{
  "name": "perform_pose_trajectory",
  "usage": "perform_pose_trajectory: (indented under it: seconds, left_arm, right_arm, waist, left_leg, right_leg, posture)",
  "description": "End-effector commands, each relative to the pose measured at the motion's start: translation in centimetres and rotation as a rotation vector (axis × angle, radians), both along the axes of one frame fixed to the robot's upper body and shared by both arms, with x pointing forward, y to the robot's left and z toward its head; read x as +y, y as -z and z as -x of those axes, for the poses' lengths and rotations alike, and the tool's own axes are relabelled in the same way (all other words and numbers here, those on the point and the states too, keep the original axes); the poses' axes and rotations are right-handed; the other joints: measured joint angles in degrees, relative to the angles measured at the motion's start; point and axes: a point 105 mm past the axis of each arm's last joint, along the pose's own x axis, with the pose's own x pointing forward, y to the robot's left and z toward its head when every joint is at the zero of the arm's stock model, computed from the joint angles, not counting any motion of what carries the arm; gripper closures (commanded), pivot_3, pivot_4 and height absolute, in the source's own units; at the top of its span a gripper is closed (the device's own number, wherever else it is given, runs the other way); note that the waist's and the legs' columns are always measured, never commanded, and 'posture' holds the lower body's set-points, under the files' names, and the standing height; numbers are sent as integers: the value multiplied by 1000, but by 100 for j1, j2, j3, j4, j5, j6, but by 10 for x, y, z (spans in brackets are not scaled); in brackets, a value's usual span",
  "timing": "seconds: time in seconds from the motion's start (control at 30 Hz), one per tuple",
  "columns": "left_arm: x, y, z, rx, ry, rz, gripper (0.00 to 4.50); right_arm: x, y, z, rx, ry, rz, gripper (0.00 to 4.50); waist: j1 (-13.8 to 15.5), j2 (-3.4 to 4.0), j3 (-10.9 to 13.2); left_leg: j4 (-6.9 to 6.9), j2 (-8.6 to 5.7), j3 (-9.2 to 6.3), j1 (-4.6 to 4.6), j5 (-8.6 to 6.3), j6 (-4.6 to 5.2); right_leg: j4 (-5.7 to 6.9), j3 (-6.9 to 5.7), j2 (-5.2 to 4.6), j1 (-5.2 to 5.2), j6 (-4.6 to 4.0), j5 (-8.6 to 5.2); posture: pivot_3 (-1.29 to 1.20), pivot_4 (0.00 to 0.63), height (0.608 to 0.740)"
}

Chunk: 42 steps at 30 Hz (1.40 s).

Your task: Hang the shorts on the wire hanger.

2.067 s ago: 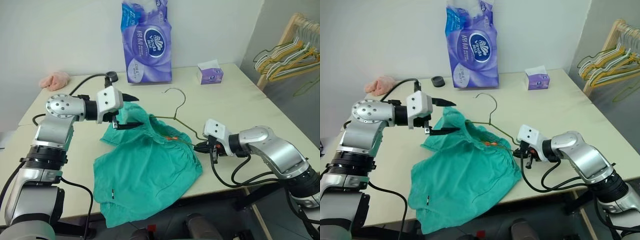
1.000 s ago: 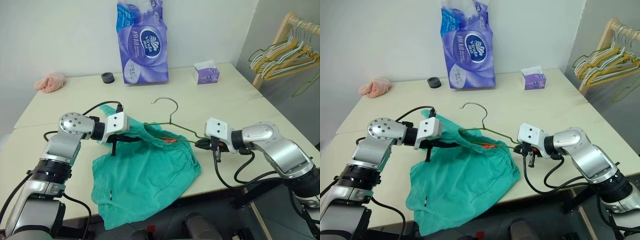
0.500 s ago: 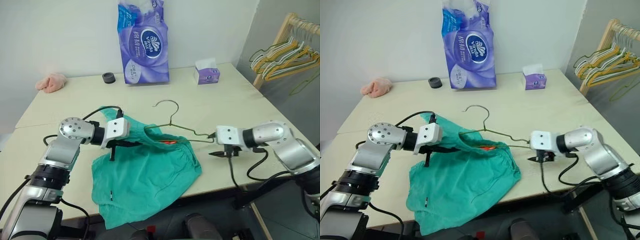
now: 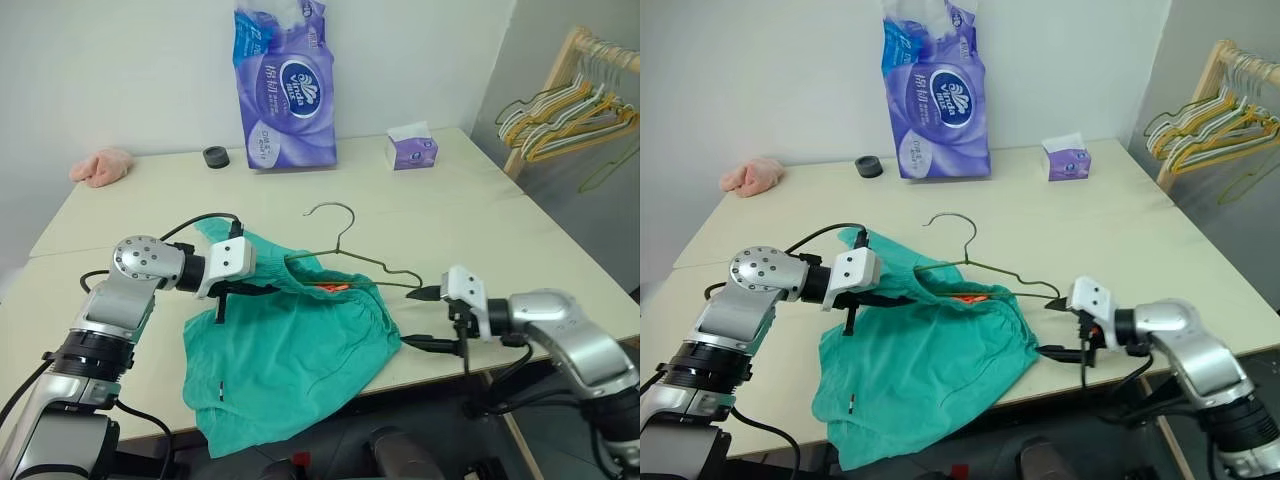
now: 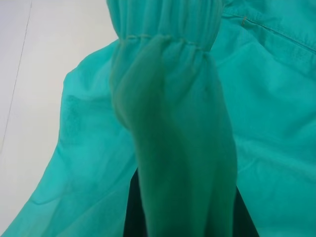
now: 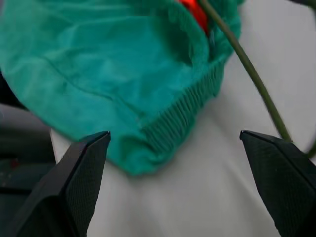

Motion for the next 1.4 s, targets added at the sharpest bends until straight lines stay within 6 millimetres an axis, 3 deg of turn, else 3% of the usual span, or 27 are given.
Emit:
perform_pose_trajectory:
  seconds: [0.03, 0.17, 0.33, 0.63, 0.77, 0.8, 1.0, 1.1, 1.23, 1.4]
  left_arm:
    - [1, -17, -5, -63, -5, 14, 4500]
    - [1, -18, -5, -68, -6, 13, 4500]
    - [2, -20, -5, -76, -11, 15, 4500]
    - [5, -22, -5, -92, -29, 18, 4500]
    - [8, -27, -5, -112, -51, 38, 4500]
    - [9, -28, -5, -115, -56, 42, 4500]
    - [12, -37, -1, -108, -96, 104, 4500]
    - [11, -45, 13, -30, -82, 152, 4500]
    - [13, -52, 31, 63, -52, 153, 4500]
    - [17, -59, 37, 88, -45, 138, 4500]
  right_arm:
    - [5, -1, -16, -113, 110, 17, 20]
    - [19, 9, -14, -96, 121, 12, 20]
    - [22, 30, -12, -71, 141, 70, 20]
    - [13, 36, -25, -75, 242, 74, 2892]
    - [13, 26, -32, -46, 283, -17, 4295]
    - [12, 24, -32, -48, 280, -28, 4457]
    - [4, -2, -30, -27, 198, -141, 4457]
    - [-6, -10, -26, 37, 159, -165, 4457]
    - [-14, -16, -24, 103, 132, -176, 4457]
    - [-18, -18, -20, 168, 102, -169, 4457]
  waist:
    - [1, 0, 0]
    - [0, -1, -1]
    - [2, -2, -1]
    - [6, -4, -4]
    - [5, -7, -6]
    - [6, -7, -6]
    - [4, -6, -7]
    - [4, -8, -8]
    - [-1, -8, -8]
    - [6, -8, -9]
  left_leg:
    - [0, -3, 1, 0, 0, 0]
    - [0, -7, -1, 1, 0, 0]
    - [-1, -7, -2, 1, 0, 0]
    - [-1, -7, -5, 1, 0, 0]
    - [-1, -7, -5, 1, 0, 0]
    - [-1, -7, -5, 1, 0, 0]
    - [-1, -7, -6, 1, 0, 0]
    - [-1, -7, -7, 0, 0, 0]
    - [-3, -6, -8, 1, 0, 0]
    - [-3, -5, -7, 2, 0, 0]
  right_leg:
    - [-1, 2, -1, 0, 0, 0]
    - [0, 2, -3, -1, 0, 0]
    - [0, 2, -3, -1, 0, 0]
    - [1, 0, -2, -1, 0, 0]
    - [2, 0, -3, -1, -1, 1]
    - [1, 0, -3, -1, -1, 1]
    - [1, 0, -3, -1, -1, 1]
    - [1, 0, -4, -1, -1, 1]
    - [3, -2, -3, -2, -1, 0]
    - [2, -3, -2, 0, -1, -1]
  posture:
    - [-278, 40, 740]
    - [-273, 39, 740]
    - [-261, 35, 740]
    - [-253, 32, 740]
    - [-254, 28, 740]
    - [-254, 28, 740]
    - [-254, 21, 740]
    - [-253, 19, 740]
    - [-252, 19, 740]
    - [-247, 21, 740]
